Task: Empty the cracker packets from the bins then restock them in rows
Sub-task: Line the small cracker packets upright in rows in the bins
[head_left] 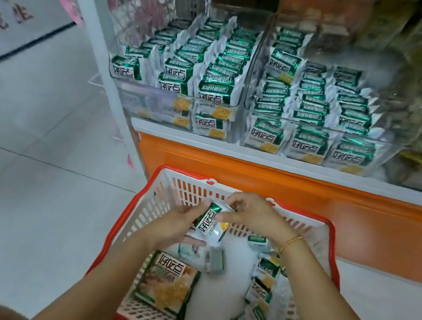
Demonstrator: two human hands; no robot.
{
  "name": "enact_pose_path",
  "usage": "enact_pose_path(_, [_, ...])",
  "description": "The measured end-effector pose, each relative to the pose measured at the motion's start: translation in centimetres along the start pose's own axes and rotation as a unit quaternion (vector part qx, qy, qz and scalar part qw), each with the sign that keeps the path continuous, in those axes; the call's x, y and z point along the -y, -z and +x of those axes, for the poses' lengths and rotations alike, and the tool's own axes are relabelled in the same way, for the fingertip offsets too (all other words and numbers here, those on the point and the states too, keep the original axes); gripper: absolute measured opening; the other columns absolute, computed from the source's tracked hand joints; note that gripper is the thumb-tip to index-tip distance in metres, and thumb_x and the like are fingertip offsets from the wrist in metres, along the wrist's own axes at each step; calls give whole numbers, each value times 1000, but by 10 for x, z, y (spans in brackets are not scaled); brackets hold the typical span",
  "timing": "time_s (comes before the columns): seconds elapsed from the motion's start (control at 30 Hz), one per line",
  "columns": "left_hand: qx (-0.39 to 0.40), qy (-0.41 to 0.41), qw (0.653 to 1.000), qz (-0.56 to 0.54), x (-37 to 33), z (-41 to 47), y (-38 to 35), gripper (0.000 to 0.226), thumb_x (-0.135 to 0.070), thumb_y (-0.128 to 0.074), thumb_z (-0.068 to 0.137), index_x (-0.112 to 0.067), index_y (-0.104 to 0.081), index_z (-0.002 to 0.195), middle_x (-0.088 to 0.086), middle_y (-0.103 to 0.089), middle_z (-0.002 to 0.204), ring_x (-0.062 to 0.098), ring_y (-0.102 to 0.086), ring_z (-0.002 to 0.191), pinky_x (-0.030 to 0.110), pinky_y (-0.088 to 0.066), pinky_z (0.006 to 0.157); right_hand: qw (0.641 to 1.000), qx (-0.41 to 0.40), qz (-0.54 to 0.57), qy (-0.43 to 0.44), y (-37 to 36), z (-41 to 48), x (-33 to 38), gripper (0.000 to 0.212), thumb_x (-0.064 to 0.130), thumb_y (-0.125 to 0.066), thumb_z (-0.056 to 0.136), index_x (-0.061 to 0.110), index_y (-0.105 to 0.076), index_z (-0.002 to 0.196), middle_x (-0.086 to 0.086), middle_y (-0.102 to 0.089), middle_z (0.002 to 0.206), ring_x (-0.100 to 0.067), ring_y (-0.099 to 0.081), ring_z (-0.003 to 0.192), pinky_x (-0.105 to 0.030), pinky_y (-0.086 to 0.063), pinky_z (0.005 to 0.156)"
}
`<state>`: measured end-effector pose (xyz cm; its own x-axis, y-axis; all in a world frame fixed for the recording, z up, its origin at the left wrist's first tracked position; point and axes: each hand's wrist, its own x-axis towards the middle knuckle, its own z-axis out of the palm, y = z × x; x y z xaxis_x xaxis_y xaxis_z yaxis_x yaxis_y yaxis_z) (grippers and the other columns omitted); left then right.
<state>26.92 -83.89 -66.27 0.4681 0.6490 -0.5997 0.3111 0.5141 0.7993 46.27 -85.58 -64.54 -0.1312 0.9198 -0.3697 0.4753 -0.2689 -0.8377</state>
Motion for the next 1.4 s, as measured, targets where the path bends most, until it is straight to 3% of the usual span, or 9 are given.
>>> enact_pose_path(0.17, [28,-66,966,247,-54,-31,-10,40,-21,-73,82,-14,-56,118,-1,-66,100,5,-64,83,17,-53,67,994,-66,-67,62,18,-30,26,44,42,-83,68,25,-54,97,11,-55,96,-5,-51,85,-23,-44,69])
enact_pose_path(0.33, [-22,-148,909,389,-112,-68,-13,71,-26,-81,73,-16,-39,130,0,-65,106,12,-64,85,23,-50,68,990,-14,-44,135,43,-60,68,55,33,-85,68,33,-53,114,15,-62,109,-1,-61,99,-23,-52,86])
enact_pose_path(0.57, [-111,-305,879,350,-175,-103,-13,62,-51,-75,64,-31,-48,117,-16,-54,123,0,-58,100,28,-51,89,979,-121,-68,149,84,-79,120,73,66,-77,55,26,-59,114,6,-69,105,-14,-66,95,-42,-55,84])
enact_pose_path(0.77, [-218,-358,807,416,-190,-76,-7,50,-36,-63,89,-22,-47,134,-3,-50,136,10,-47,122,24,-37,99,959,-251,80,101,147,-62,130,40,35,-77,74,11,-68,106,10,-67,82,6,-57,57,-7,-39,51])
enact_pose_path(0.97, [-192,-338,761,519,-186,-54,-18,58,-36,-54,94,-19,-34,145,2,-40,144,16,-43,127,25,-34,99,964,-263,31,3,179,-8,137,96,45,-80,70,1,-36,144,-10,-43,146,-25,-44,130,-33,-36,105])
enact_pose_path(1.1, [-201,-346,758,516,-187,-51,-19,55,-35,-53,94,-19,-36,144,0,-41,141,16,-49,120,24,-37,97,958,-285,16,-22,185,17,141,68,27,-79,77,-1,-50,131,-14,-53,136,-29,-49,124,-28,-42,95])
enact_pose_path(1.2, [-201,-356,758,508,-188,-50,-17,53,-34,-52,95,-20,-37,143,-1,-43,139,14,-49,120,24,-37,98,945,-325,31,-12,188,25,146,54,13,-81,74,8,-55,120,-5,-59,109,-26,-55,105,-13,-51,63])
enact_pose_path(1.3, [-199,-361,760,503,-189,-48,-16,52,-34,-52,95,-20,-38,143,-1,-43,138,14,-49,120,24,-38,97,947,-321,18,-17,190,31,147,90,18,-84,69,7,-36,145,-9,-51,138,-26,-50,122,-25,-44,96])
enact_pose_path(1.4, [-203,-362,758,502,-190,-47,-15,51,-34,-52,94,-19,-39,142,-1,-43,138,14,-52,116,23,-39,94,948,-315,-20,-34,186,36,149,83,17,-82,74,-2,-38,142,-15,-50,139,-30,-49,126,-33,-40,99])
